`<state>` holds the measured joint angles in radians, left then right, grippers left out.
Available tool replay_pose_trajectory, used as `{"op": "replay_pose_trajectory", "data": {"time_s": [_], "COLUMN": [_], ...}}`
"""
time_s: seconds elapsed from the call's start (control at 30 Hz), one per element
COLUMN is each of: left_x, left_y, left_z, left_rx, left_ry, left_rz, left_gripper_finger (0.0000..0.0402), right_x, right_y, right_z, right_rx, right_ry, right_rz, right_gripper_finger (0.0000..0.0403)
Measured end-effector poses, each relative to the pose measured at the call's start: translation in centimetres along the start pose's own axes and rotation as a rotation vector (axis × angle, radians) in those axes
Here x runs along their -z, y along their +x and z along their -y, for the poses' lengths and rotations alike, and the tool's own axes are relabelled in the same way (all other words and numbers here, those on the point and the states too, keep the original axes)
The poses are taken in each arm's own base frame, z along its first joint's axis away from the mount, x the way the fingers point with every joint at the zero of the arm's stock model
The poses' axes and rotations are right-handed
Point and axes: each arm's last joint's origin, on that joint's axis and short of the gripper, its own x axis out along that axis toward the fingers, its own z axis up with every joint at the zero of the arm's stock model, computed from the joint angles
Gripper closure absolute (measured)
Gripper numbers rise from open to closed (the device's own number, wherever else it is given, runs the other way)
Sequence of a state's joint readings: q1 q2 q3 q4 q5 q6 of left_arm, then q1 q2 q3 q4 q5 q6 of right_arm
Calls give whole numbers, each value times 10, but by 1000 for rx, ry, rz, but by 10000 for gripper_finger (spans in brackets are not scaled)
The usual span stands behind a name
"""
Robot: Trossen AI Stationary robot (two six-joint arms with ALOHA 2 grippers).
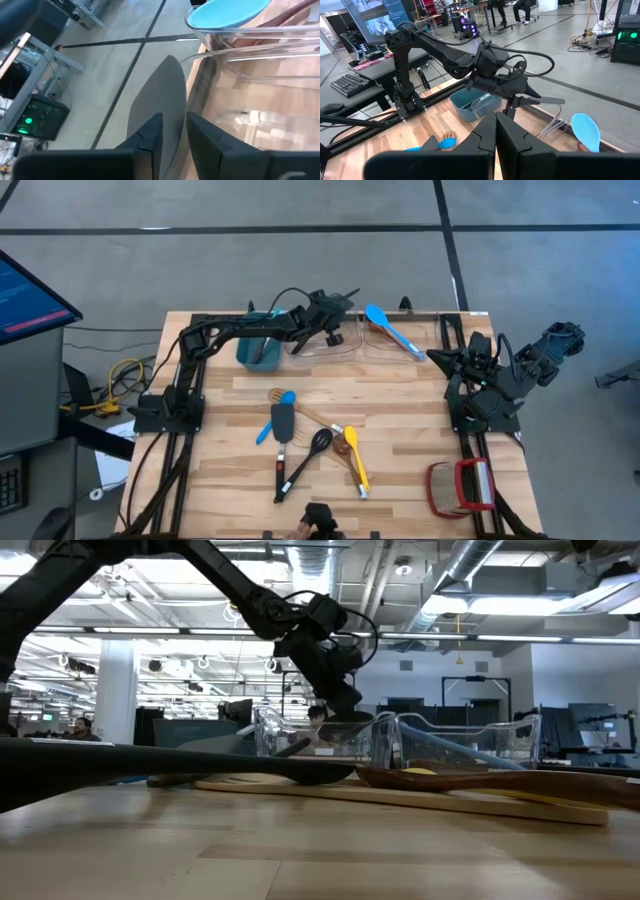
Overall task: Pick & Place Kitchen Items
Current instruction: Put the black spatula into the left transparent bin
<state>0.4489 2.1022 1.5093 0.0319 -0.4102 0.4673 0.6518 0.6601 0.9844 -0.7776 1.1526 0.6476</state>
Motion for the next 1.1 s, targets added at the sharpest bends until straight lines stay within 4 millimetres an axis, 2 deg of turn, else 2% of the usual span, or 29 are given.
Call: {"op": "replay_pose_trajectory", "data": {"time_s": [0.27, 0.47, 0.7, 1.1], "left_x": [-1, -13, -13, -18], "left_y": [-1, -10, -11, -20], "left_z": [1, -1, 1, -10], "left_rx": [3, -6, 10, -129], "left_ry": [1, -21, -14, 49], "left_rz": [2, 72, 73, 26], "left_gripper_finger": [395, 391, 399, 400], "right_x": [0, 0, 0, 0], "right_y": [0, 0, 0, 0], "right_z": [0, 0, 0, 0], "right_rx": [0, -1, 0, 0], "right_ry": [0, 1, 0, 0], "right_rz": [0, 0, 0, 0], "right_gripper_finger": [403, 403, 403, 403]}}
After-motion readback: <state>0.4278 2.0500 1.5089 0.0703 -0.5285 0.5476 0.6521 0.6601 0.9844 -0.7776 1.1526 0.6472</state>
